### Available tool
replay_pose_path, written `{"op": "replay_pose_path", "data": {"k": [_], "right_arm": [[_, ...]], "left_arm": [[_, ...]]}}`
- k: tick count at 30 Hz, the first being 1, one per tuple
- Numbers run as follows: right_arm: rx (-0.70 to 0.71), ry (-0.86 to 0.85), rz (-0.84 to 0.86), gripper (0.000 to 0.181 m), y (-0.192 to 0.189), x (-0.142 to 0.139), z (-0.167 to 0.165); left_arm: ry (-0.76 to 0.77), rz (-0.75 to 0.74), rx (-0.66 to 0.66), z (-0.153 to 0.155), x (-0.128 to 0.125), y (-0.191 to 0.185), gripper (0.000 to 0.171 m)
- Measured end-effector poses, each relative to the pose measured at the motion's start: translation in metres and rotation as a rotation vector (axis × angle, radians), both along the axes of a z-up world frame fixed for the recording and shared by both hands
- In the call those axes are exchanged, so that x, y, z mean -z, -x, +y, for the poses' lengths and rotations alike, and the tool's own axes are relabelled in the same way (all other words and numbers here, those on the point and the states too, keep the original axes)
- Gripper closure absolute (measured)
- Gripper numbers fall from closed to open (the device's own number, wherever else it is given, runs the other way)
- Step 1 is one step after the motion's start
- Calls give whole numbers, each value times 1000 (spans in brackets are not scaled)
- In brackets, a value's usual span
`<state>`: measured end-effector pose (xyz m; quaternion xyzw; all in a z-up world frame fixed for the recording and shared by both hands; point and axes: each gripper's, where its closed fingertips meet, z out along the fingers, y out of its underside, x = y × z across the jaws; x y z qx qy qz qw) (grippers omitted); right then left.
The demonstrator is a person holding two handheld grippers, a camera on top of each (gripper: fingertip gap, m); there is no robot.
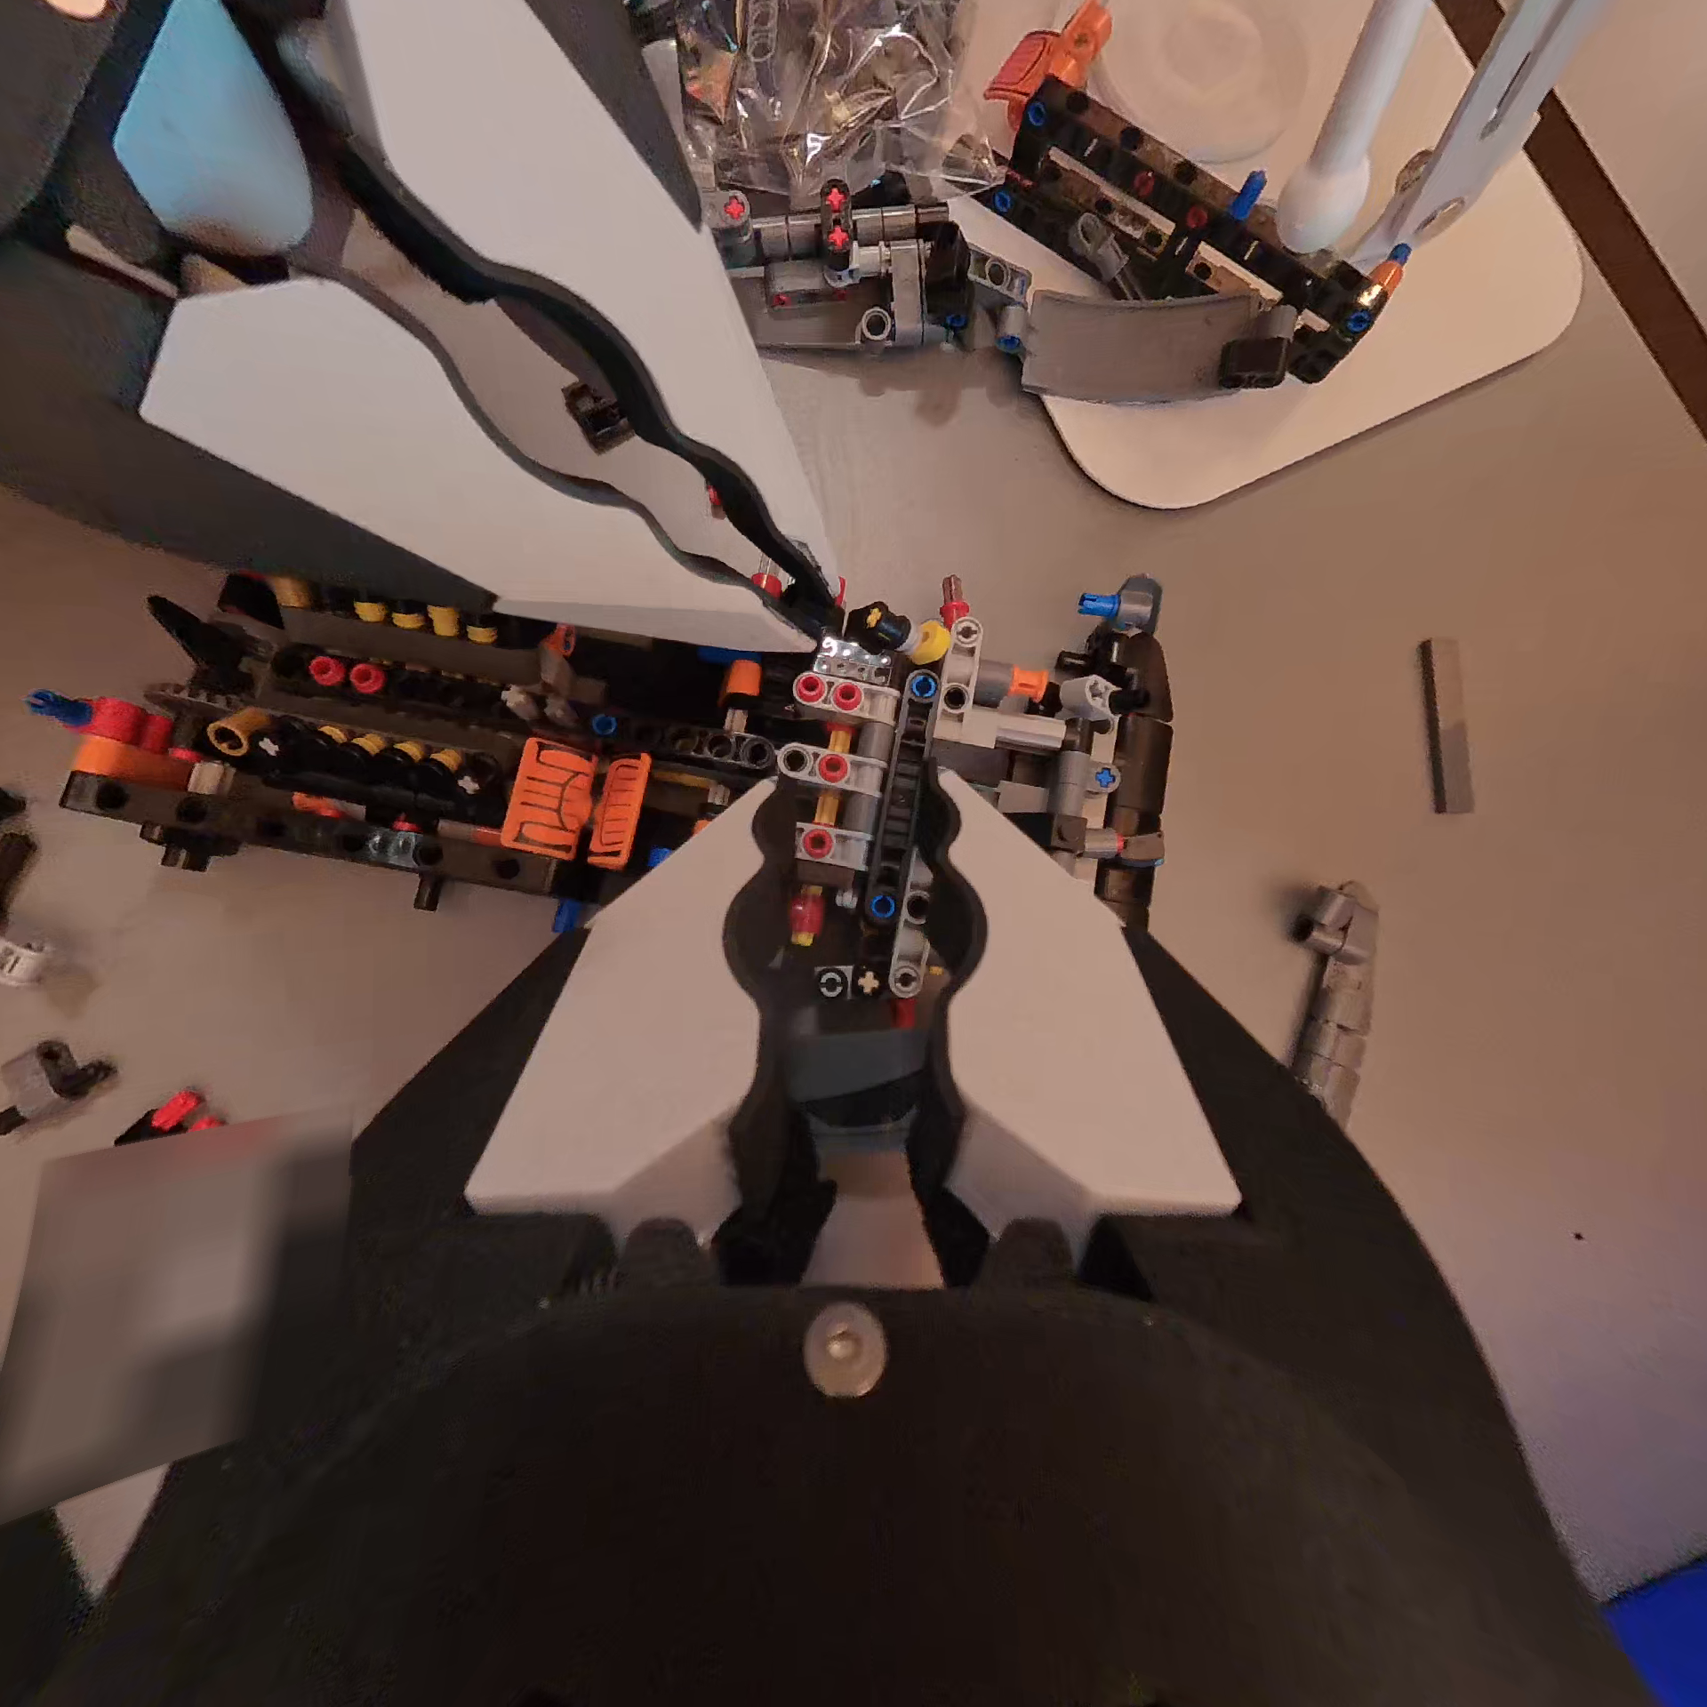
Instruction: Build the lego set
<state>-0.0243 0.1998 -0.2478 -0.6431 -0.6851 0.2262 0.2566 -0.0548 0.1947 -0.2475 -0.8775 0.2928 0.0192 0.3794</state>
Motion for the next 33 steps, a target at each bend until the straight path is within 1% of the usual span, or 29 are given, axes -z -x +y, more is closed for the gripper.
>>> {"op": "replay_pose_path", "data": {"k": [5, 8, 10, 11, 12, 13, 14, 15, 17, 20, 22, 25, 27, 30, 33], "right_arm": [[33, -12, 23, 157, 2, 0, 0], [58, -24, 46, 166, 2, -1, 4], [56, -31, 45, 166, 3, -1, 2], [30, -13, 39, 166, 4, 0, -6], [5, 1, 40, 167, 5, 0, -14], [1, -15, 38, 167, 6, 0, -17], [5, -45, 29, 167, 5, -1, -16], [5, -59, 23, 168, 5, -1, -16], [-11, -38, 29, 168, 4, -1, -17], [-52, 26, 51, 167, 0, -1, -19], [-83, 34, 64, 167, -4, -1, -21], [-122, 42, 63, 168, -8, -2, -23], [-141, 52, 69, 168, -10, -2, -24], [-165, 71, 72, 168, -12, -2, -27], [-180, 60, 69, 167, -14, -2, -28]], "left_arm": [[-27, 92, -99, 3, 0, 6, 167], [-48, 86, -130, 7, 0, 10, 168], [-48, 84, -159, 9, 1, 13, 168], [-56, 177, -217, 11, 3, 29, 171], [-4, 215, -252, 11, 16, 42, 171], [23, 147, -264, 11, 24, 47, 171], [28, 47, -239, 11, 21, 41, 171], [20, 5, -217, 9, 17, 37, 171], [23, -32, -201, 6, 15, 34, 171], [27, -125, -147, 4, 9, 32, 171], [37, -201, -67, -2, 2, 21, 171], [55, -209, -6, -9, 2, 17, 167], [88, -222, 10, -12, 5, 15, 162], [91, -229, 92, -18, 4, 5, 159], [102, -238, 102, -18, 6, 3, 159]]}}
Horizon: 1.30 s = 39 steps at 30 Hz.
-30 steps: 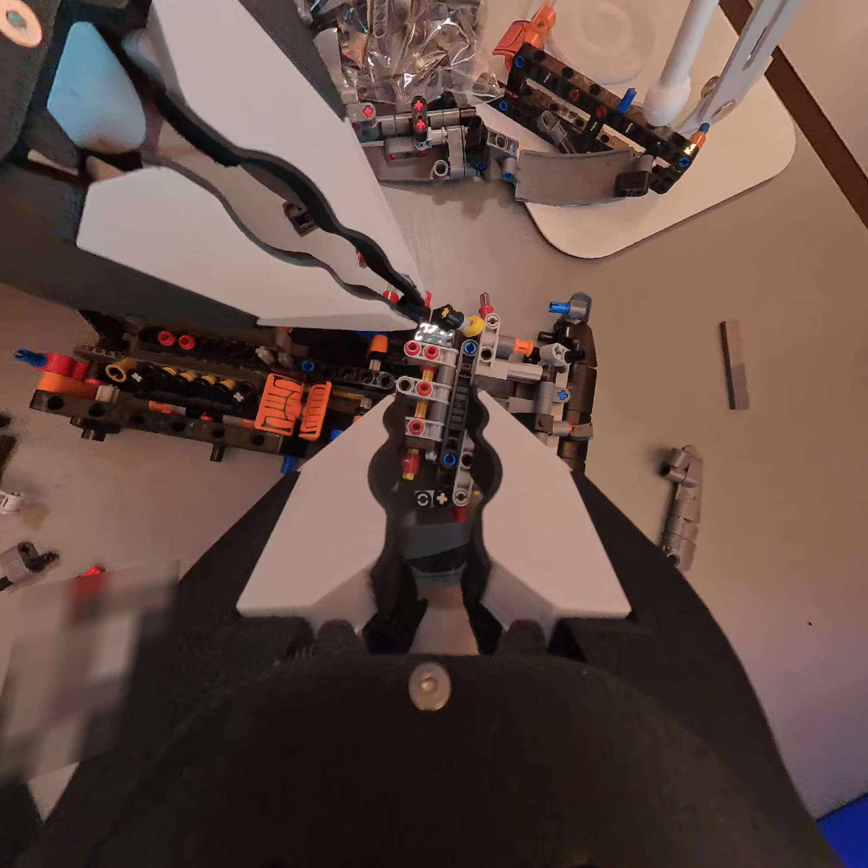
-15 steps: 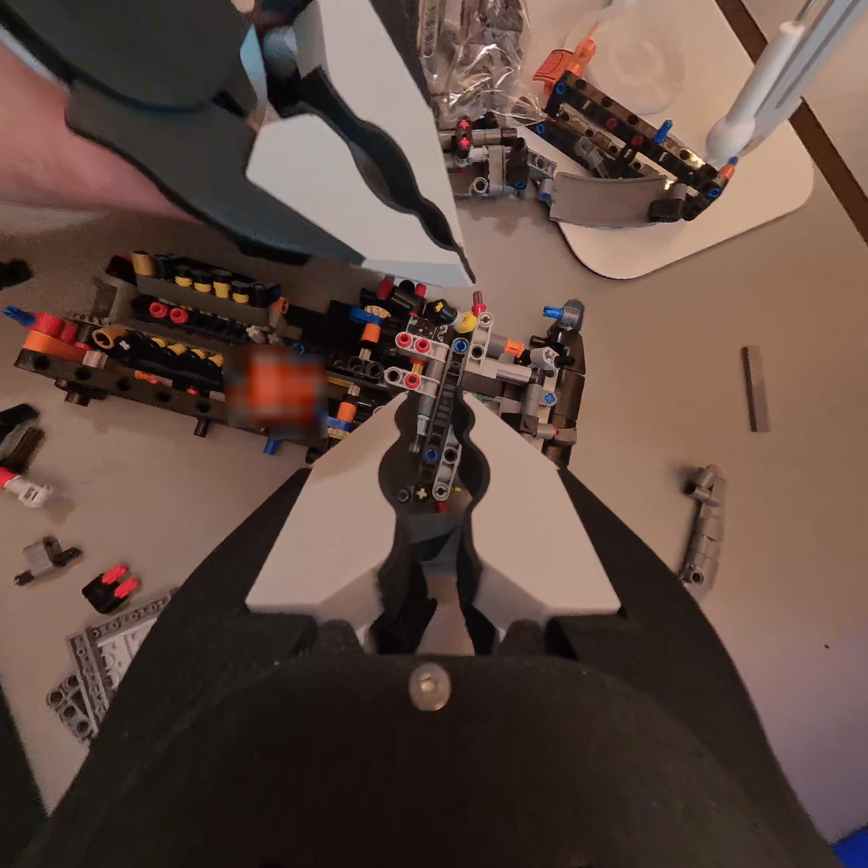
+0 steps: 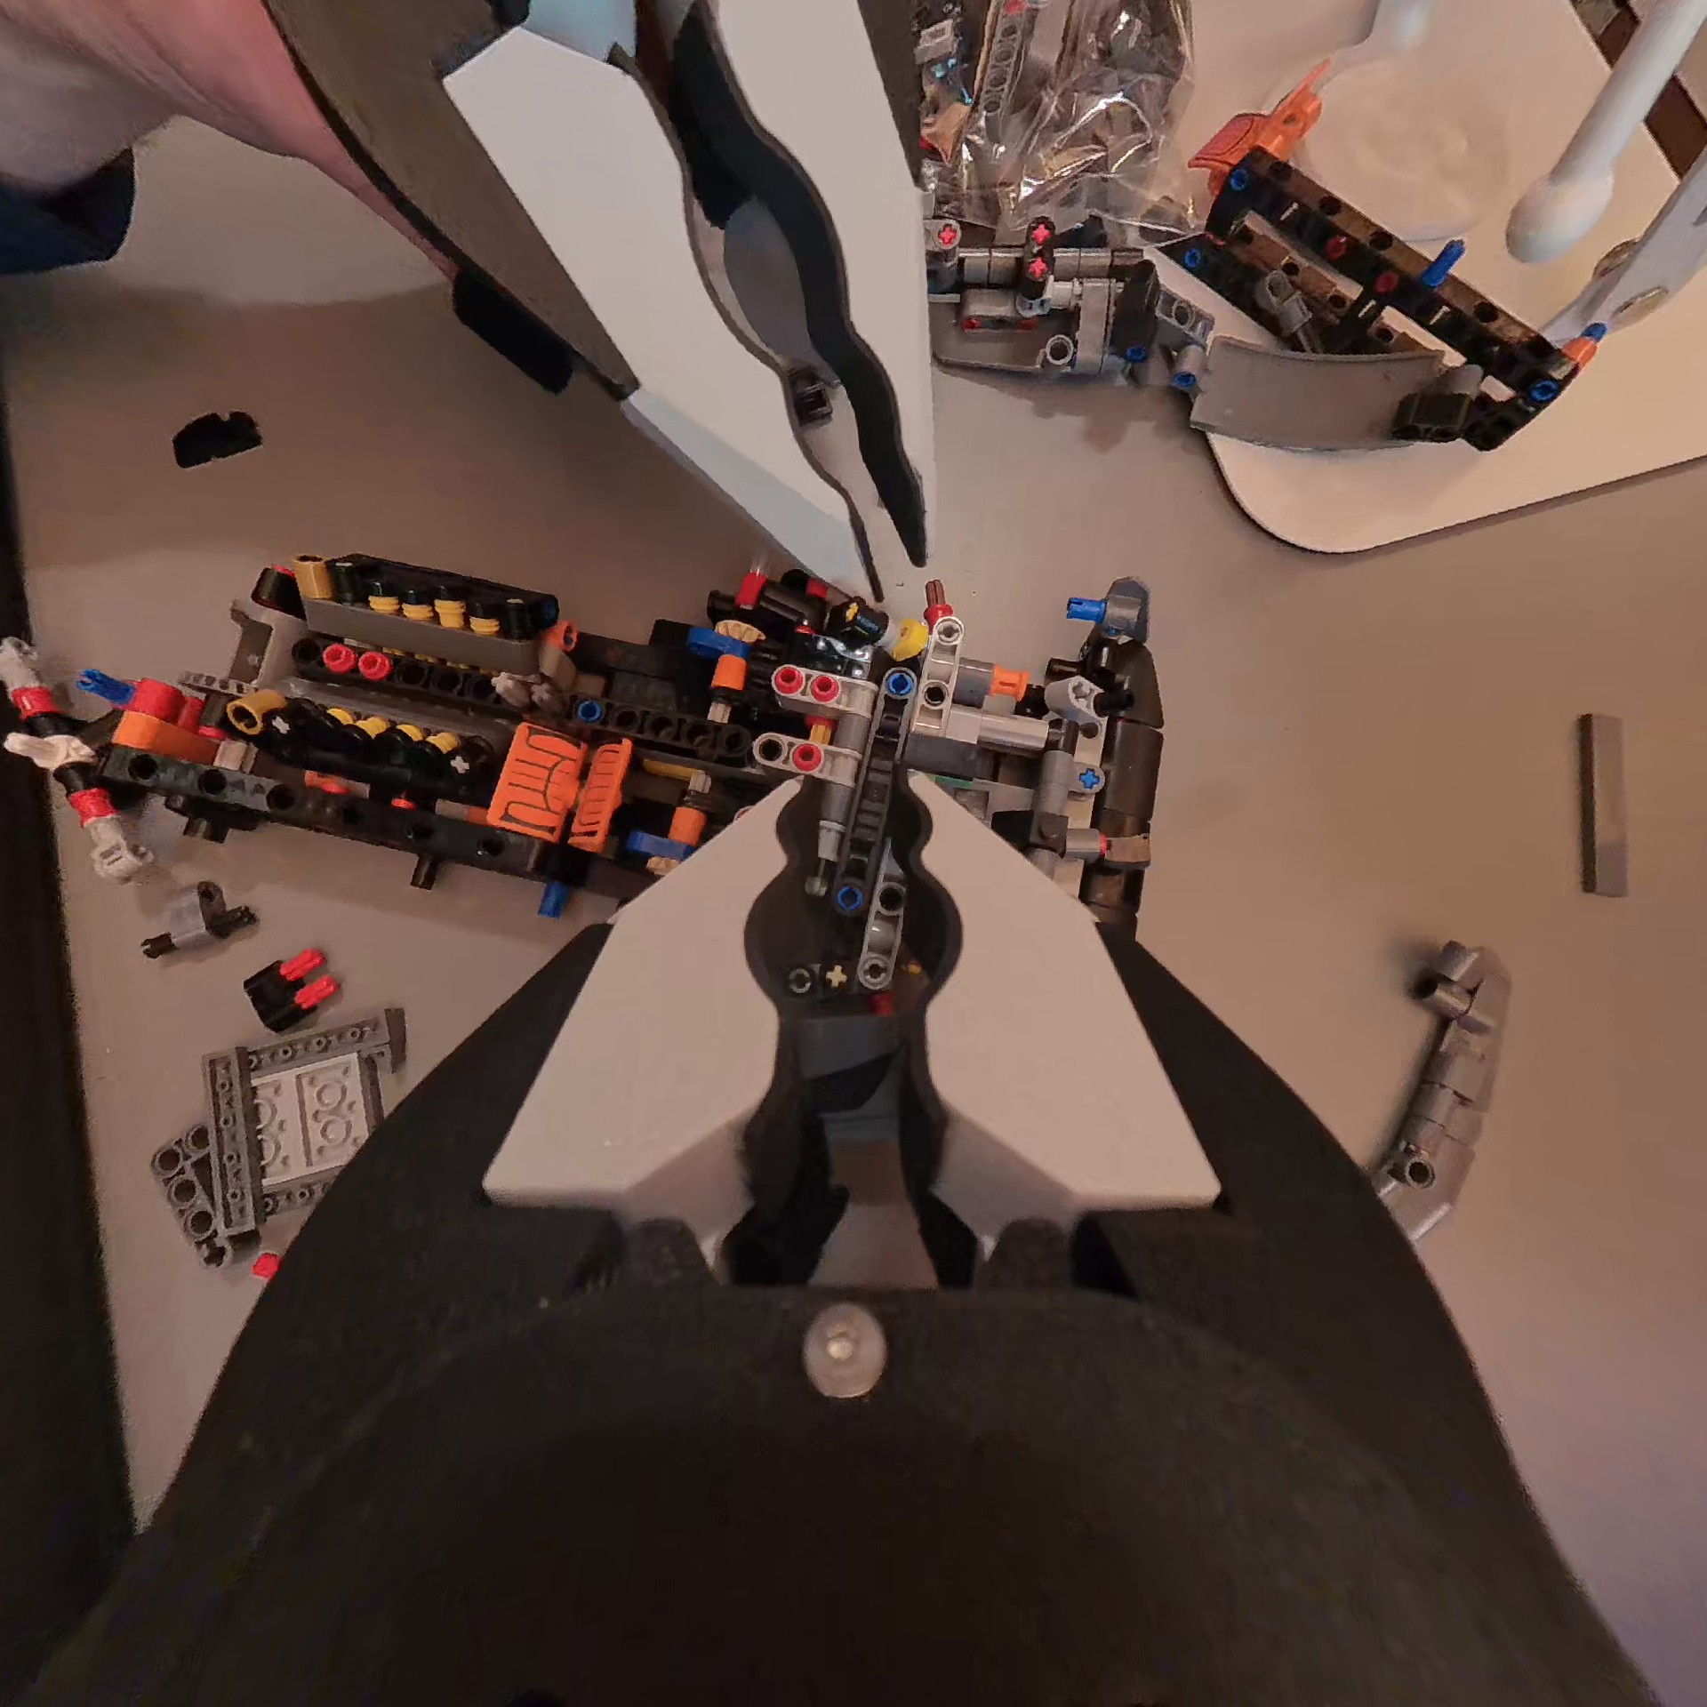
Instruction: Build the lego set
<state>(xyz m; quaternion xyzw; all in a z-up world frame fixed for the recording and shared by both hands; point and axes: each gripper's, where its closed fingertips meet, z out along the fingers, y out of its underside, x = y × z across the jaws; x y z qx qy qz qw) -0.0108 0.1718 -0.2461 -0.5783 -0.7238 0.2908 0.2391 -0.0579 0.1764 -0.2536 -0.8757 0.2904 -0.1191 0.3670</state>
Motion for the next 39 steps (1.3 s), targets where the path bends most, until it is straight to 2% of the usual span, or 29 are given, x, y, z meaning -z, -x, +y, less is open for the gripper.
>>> {"op": "replay_pose_path", "data": {"k": [8, 9, 10, 12, 19, 23, 27, 32, 33, 39], "right_arm": [[-16, 11, 5, 167, -2, 0, -1], [-17, 12, 6, 167, -2, 0, -1], [-17, 16, 6, 167, -2, 0, -1], [-14, 29, 8, 167, -2, 0, -1], [8, 33, 10, 167, 0, 0, 1], [60, 5, 13, 168, 4, 0, 6], [102, -13, 10, 168, 8, 0, 9], [133, -28, 15, 168, 11, 0, 10], [138, -33, 16, 168, 11, 0, 10], [145, -58, 16, 169, 12, 0, 10]], "left_arm": [[37, -53, 92, -17, -7, -8, 160], [47, -48, 117, -22, -7, -9, 164], [46, -25, 129, -25, -5, -8, 163], [70, -38, 186, -33, -1, -16, 149], [38, -17, 115, -20, -4, -18, 153], [72, -43, 14, -12, -2, -14, 155], [46, 42, -40, -6, -2, -6, 155], [42, 57, -103, -3, 0, 3, 160], [48, 65, -104, -4, 1, 2, 166], [-18, 142, -179, 1, 0, 6, 167]]}}
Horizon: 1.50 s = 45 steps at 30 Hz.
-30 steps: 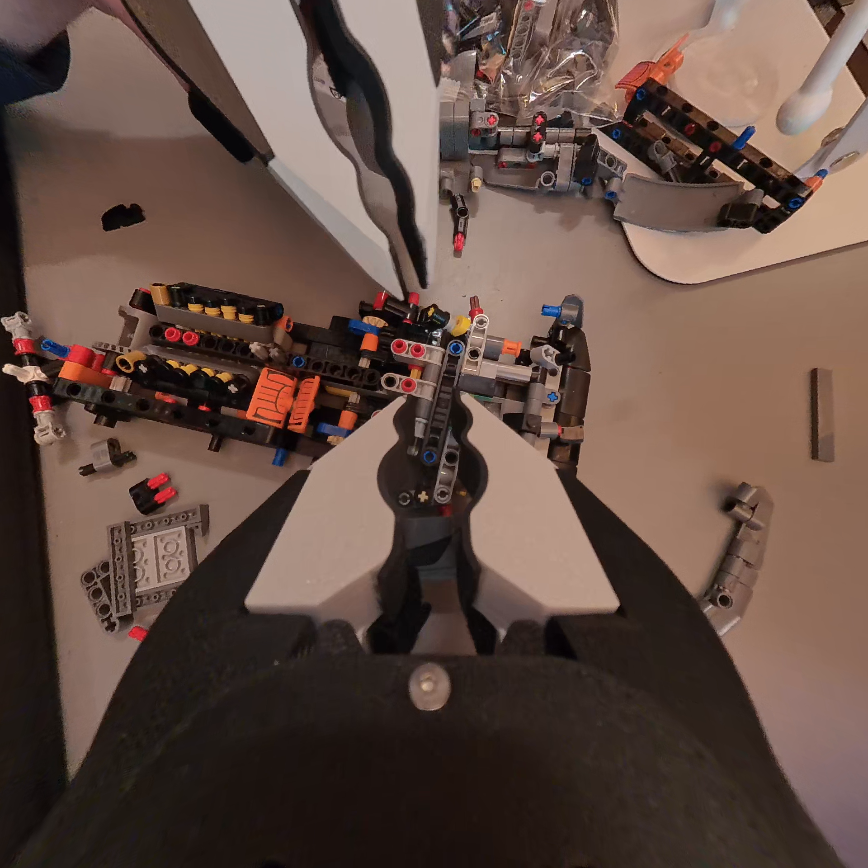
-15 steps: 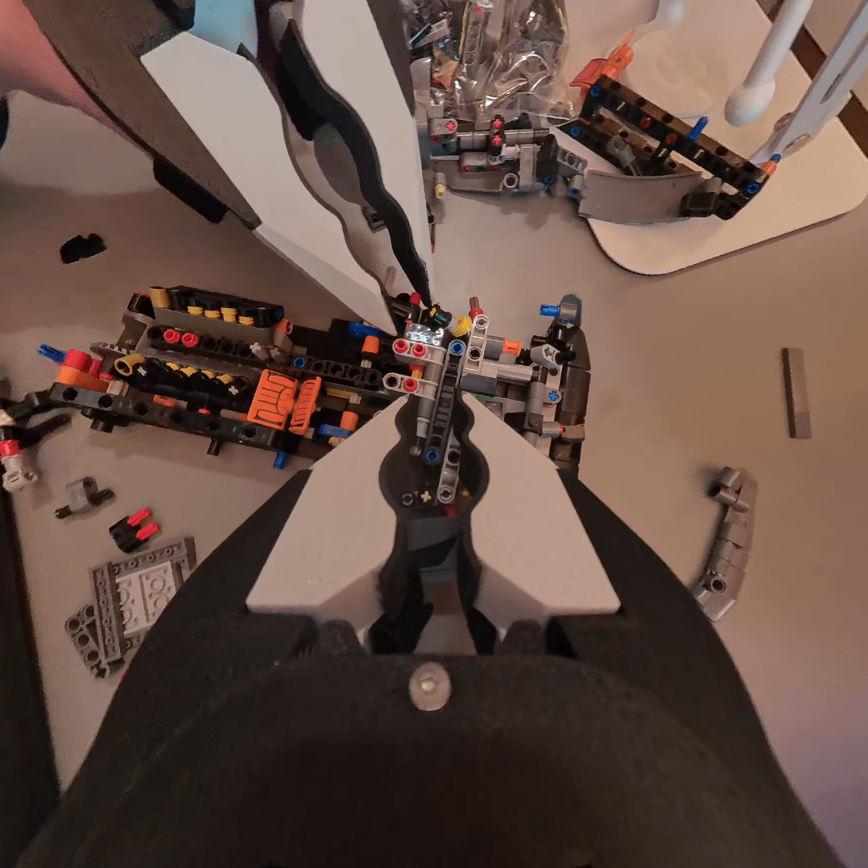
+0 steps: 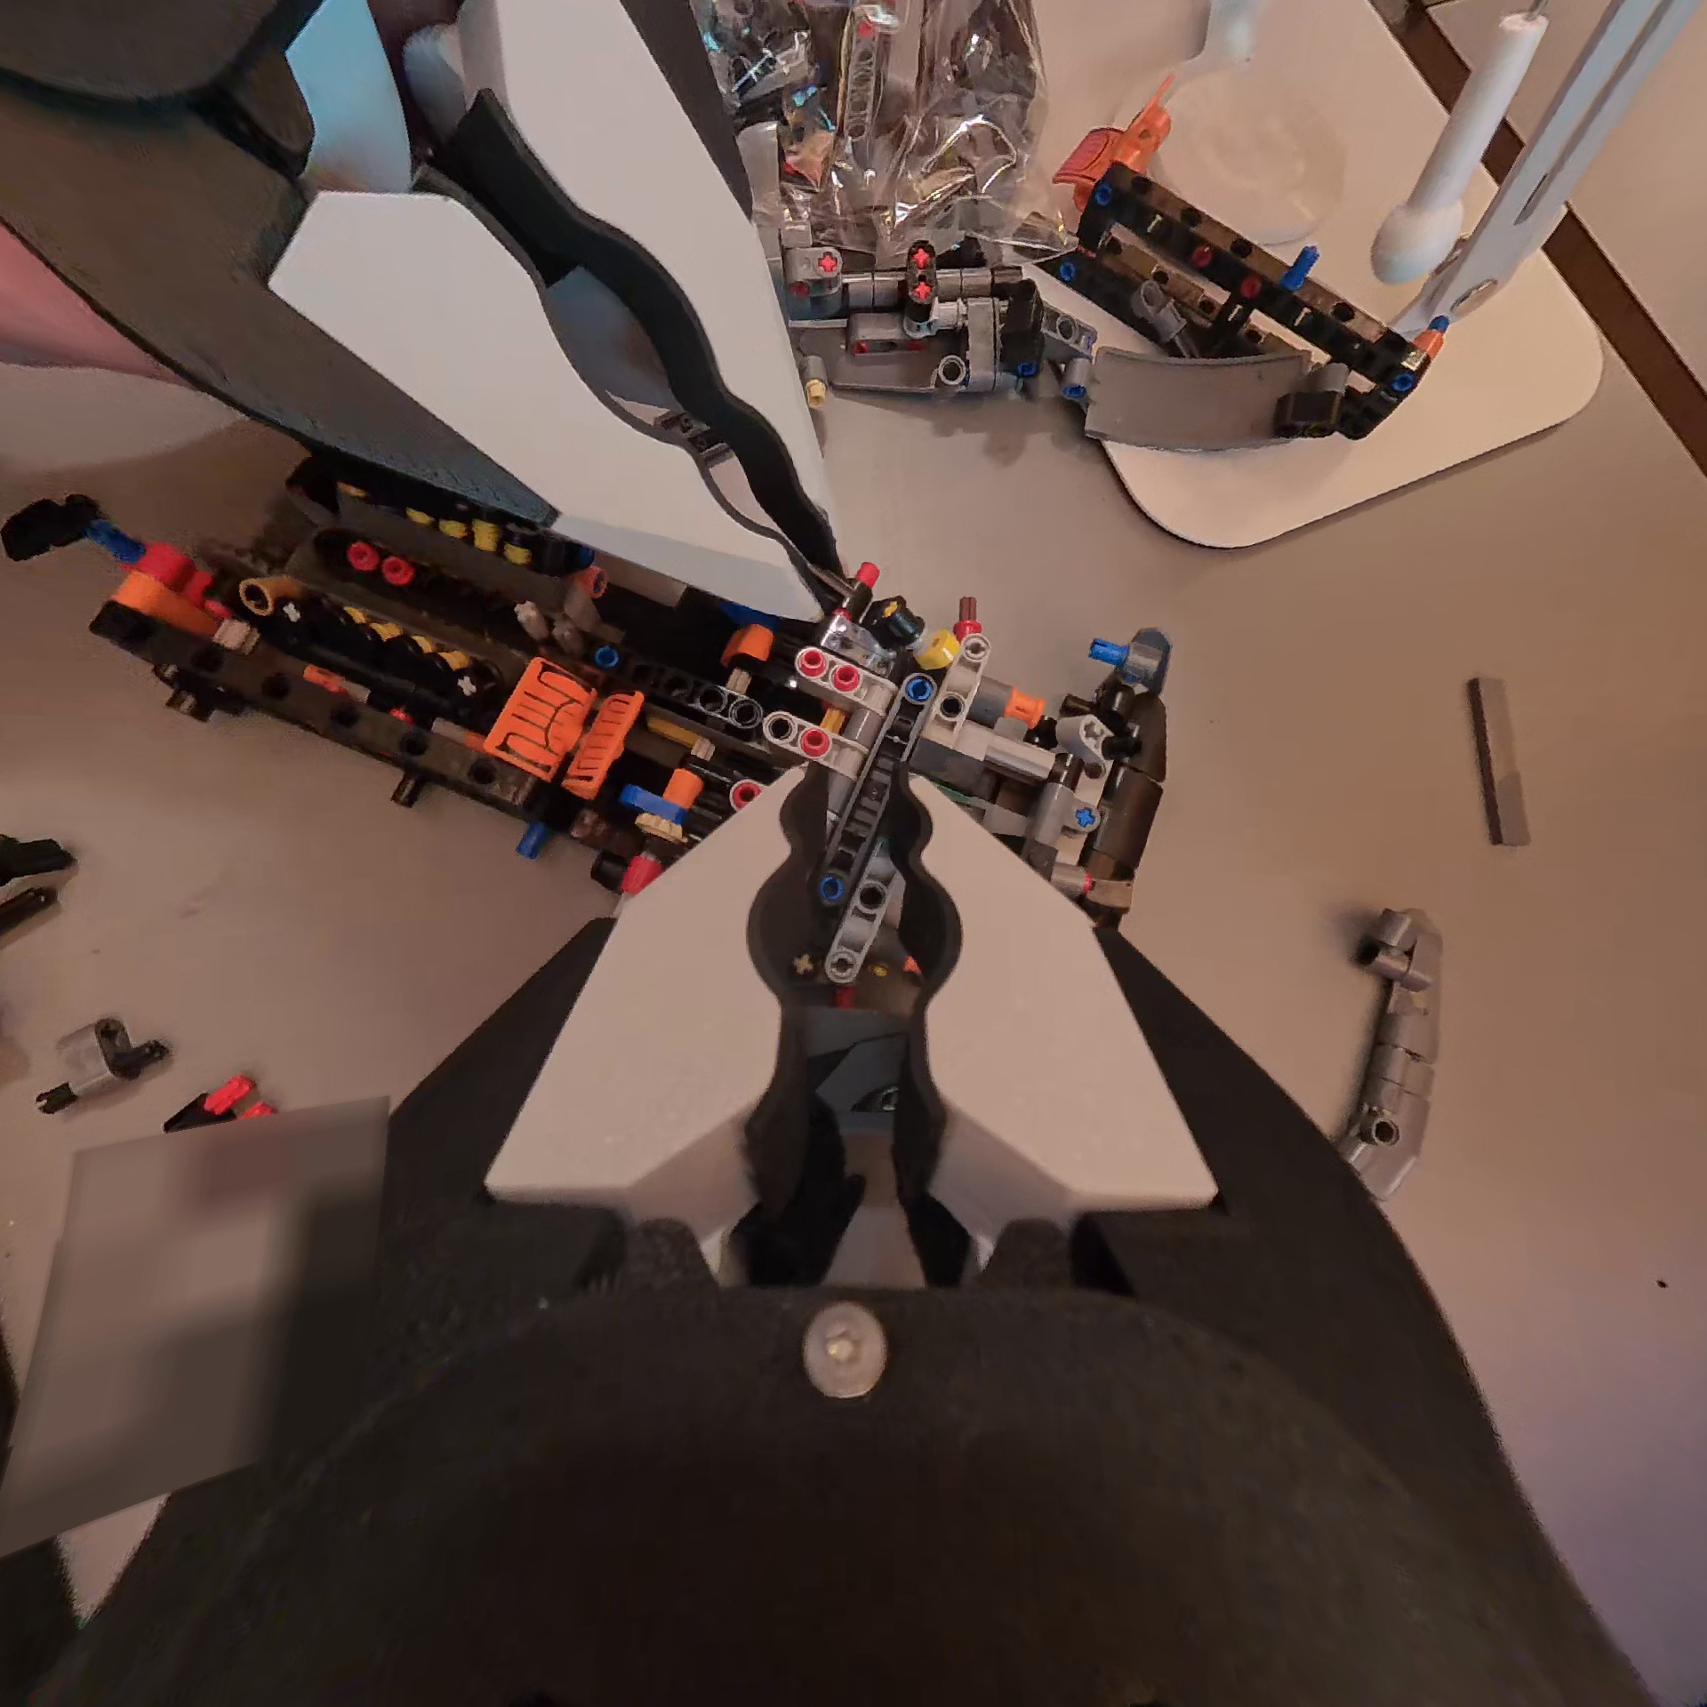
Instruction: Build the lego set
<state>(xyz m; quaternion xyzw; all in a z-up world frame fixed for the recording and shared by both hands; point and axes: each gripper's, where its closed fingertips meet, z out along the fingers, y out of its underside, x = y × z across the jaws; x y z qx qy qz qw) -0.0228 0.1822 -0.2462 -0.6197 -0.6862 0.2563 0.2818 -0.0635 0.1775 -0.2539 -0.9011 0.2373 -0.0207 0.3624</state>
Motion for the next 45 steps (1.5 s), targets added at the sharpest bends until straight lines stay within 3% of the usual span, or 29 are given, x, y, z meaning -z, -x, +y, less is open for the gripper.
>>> {"op": "replay_pose_path", "data": {"k": [6, 7, 13, 20, 26, 28, 30, 33, 36, 41, 45], "right_arm": [[16, -30, -2, 171, 0, 0, 2], [19, -64, -6, 181, -1, 0, 4], [29, -52, 6, 181, 0, 0, 5], [-1, -31, 8, 181, 1, 0, -5], [-33, -6, 20, 181, 0, -1, -5], [-37, -6, 18, 181, 0, -1, -5], [-44, -5, 20, 181, 0, -2, -5], [-50, 21, 22, 181, -1, -2, -5], [-51, 32, 24, 181, -2, -2, -6], [-54, 35, 23, 181, -3, -2, -6], [-58, 39, 24, 181, -3, -2, -6]], "left_arm": [[-39, 26, -48, 9, -1, 6, 168], [-47, 30, -74, 10, -1, 11, 167], [-37, -48, -96, 13, -1, 12, 167], [-58, -41, -157, 22, 0, 30, 167], [-9, -105, -34, 5, -12, 11, 167], [-50, -175, 14, -2, -28, 8, 167], [-29, -239, 152, -19, -38, -11, 167], [83, -253, 341, -49, -27, -40, 159], [110, -111, 352, -49, -10, -39, 145], [74, -117, 278, -46, -22, -19, 139], [81, -48, 331, -57, -17, -24, 135]]}}
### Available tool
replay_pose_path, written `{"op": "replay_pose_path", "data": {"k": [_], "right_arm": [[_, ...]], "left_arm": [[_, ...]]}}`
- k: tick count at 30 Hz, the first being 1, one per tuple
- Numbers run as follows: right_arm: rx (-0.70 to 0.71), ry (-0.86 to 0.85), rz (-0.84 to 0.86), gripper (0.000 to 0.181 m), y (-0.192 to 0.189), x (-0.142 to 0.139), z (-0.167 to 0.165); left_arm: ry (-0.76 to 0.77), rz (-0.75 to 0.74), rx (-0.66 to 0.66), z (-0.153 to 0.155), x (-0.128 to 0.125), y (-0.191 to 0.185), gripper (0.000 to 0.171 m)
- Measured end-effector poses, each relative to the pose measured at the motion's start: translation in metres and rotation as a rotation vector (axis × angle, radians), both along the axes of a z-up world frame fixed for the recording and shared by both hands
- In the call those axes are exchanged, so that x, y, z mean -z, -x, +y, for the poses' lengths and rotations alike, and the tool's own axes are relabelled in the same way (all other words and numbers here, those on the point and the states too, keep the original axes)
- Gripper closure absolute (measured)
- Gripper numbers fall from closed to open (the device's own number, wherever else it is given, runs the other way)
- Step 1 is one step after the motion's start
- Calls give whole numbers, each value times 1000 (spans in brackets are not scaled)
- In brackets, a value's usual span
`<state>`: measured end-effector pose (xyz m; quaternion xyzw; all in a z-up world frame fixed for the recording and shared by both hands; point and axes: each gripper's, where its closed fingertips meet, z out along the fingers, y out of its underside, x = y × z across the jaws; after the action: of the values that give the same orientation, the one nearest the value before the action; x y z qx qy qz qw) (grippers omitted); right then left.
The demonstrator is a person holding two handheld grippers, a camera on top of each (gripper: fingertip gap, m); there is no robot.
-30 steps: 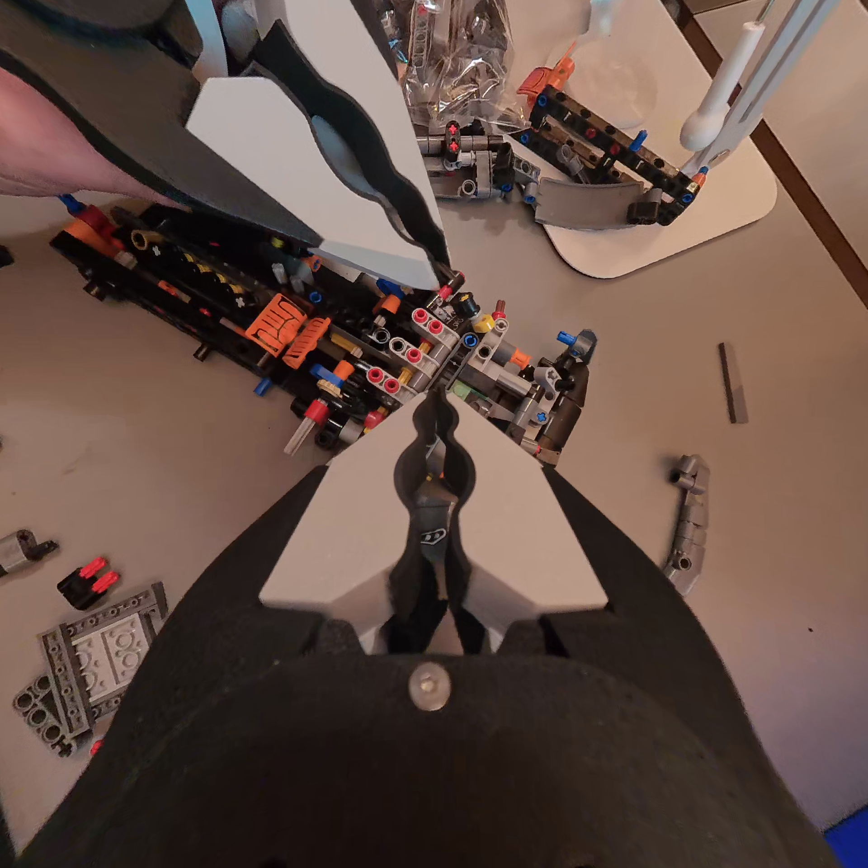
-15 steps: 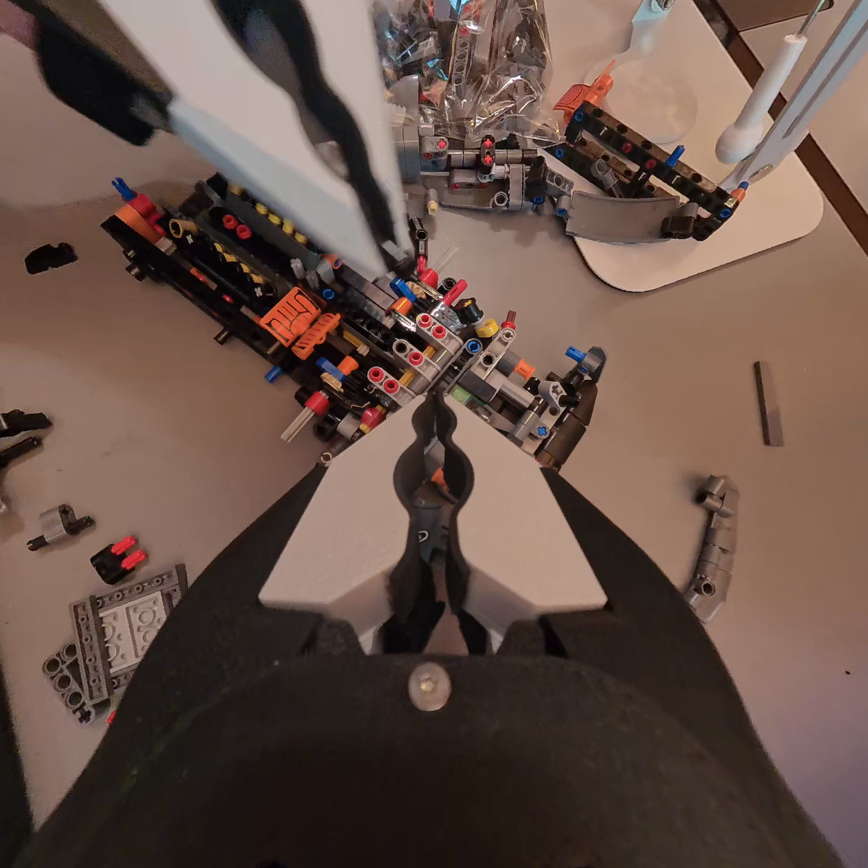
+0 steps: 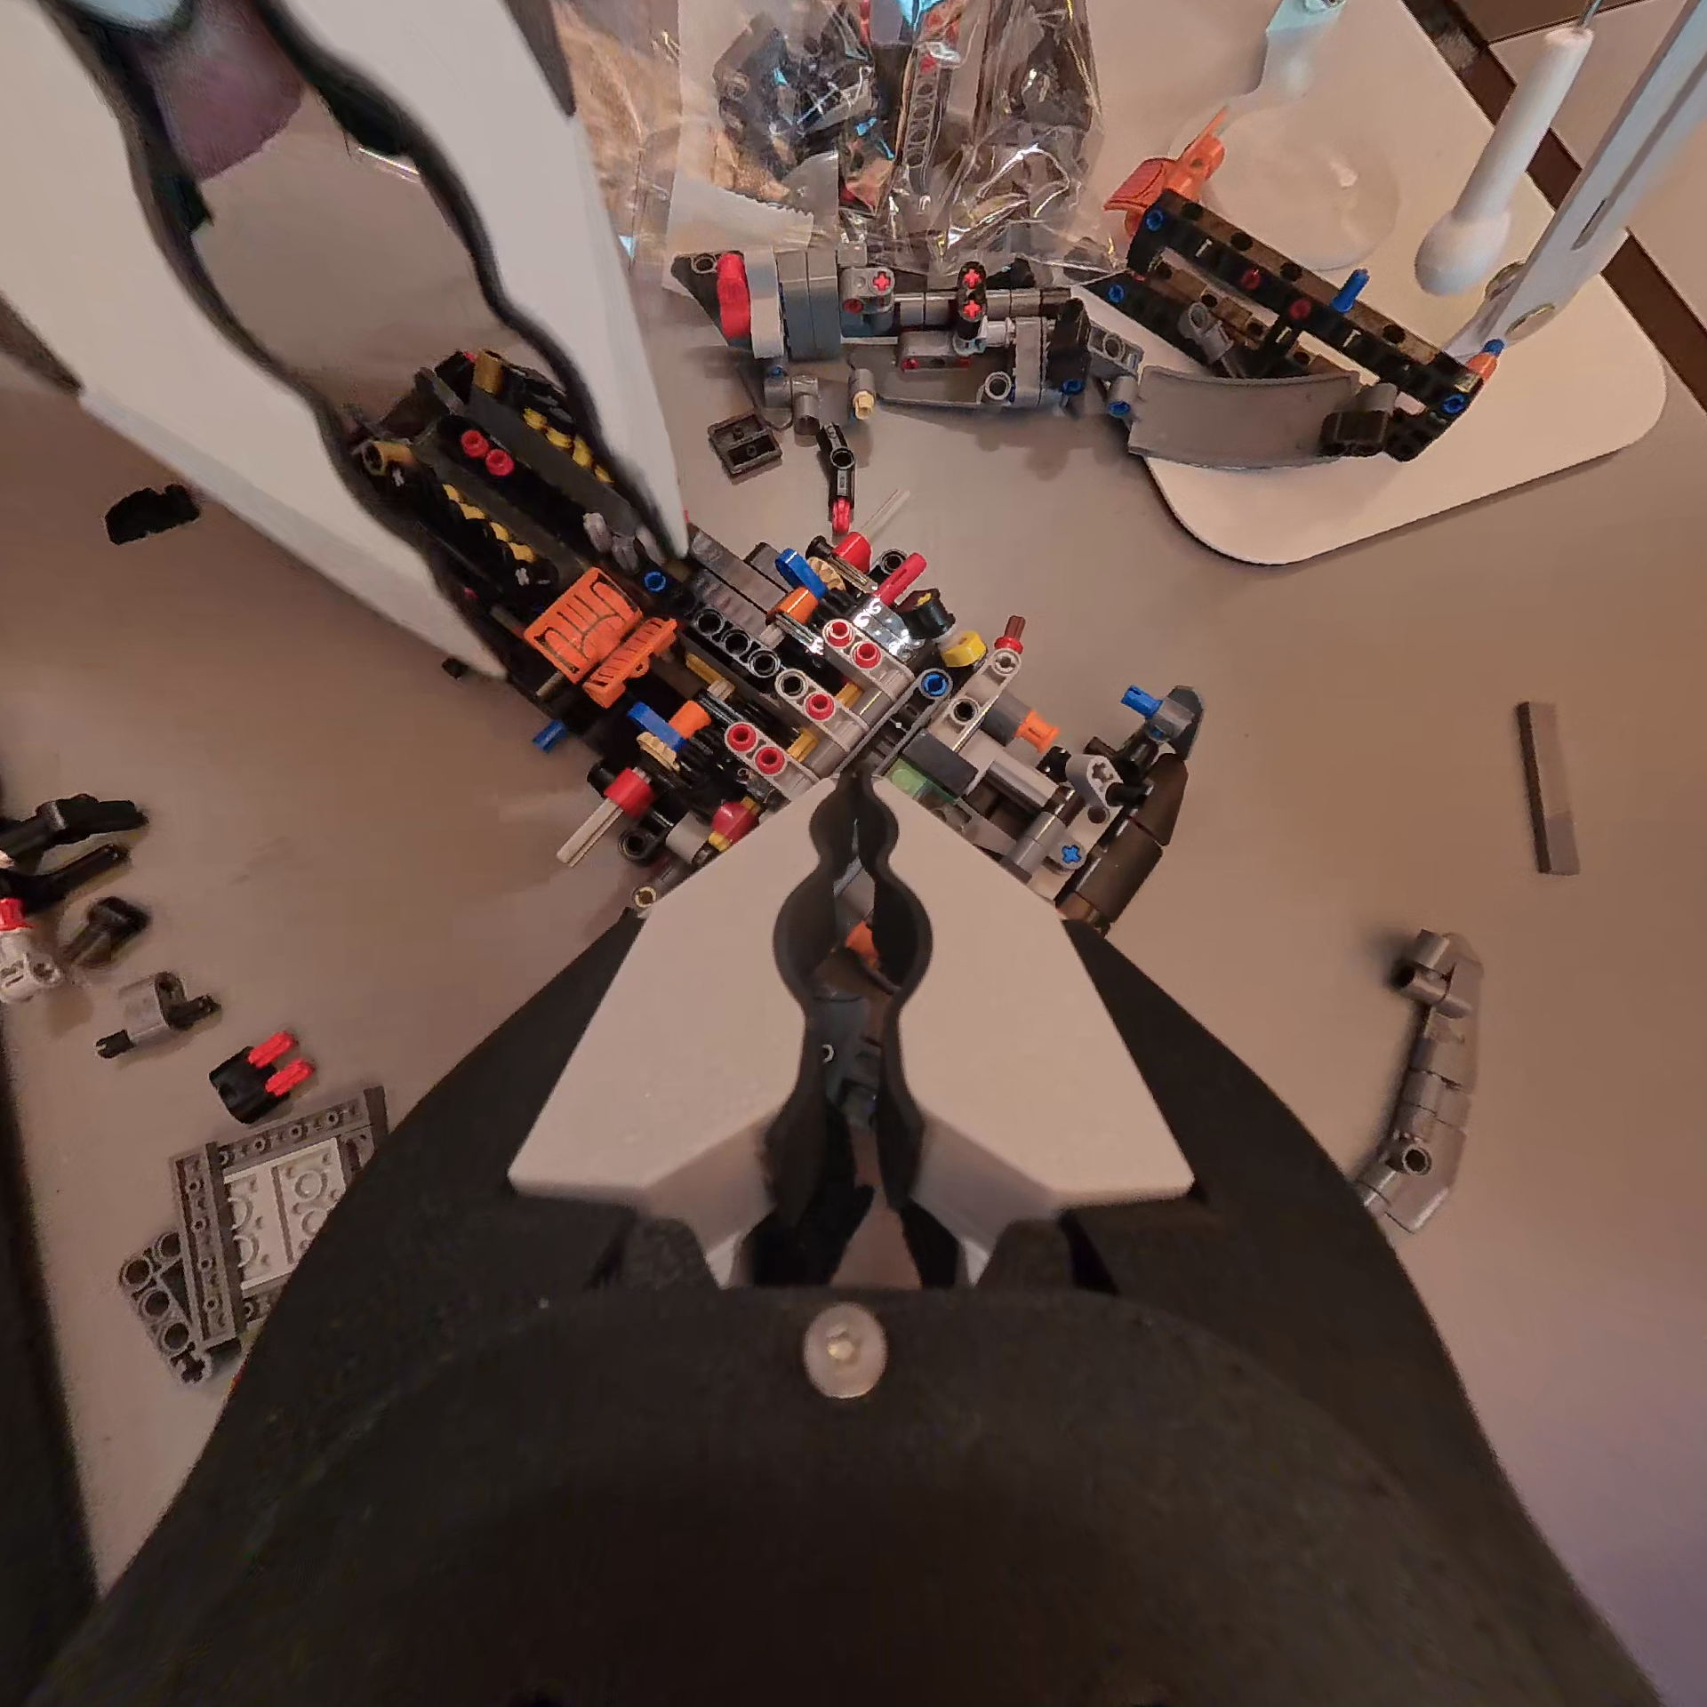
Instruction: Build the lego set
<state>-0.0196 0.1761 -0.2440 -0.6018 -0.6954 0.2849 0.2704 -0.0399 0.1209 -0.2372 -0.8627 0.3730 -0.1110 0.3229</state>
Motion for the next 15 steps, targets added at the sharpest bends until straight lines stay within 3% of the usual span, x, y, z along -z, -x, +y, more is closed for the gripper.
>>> {"op": "replay_pose_path", "data": {"k": [4, 6, 10, 14, 15], "right_arm": [[0, -5, 0, 181, 0, 0, 0], [-1, -10, 1, 181, 0, 0, 0], [-11, -68, 6, 179, -2, -5, 2], [-117, 2, 43, 174, 6, -17, -36], [-128, 23, 38, 174, 9, -17, -45]], "left_arm": [[-34, 138, -22, 8, 10, -4, 134], [2, 201, -47, 8, 22, 2, 123], [-22, 116, -71, 4, 7, 9, 126], [7, 99, -97, -9, 13, 20, 130], [25, 79, -84, -12, 14, 17, 137]]}}
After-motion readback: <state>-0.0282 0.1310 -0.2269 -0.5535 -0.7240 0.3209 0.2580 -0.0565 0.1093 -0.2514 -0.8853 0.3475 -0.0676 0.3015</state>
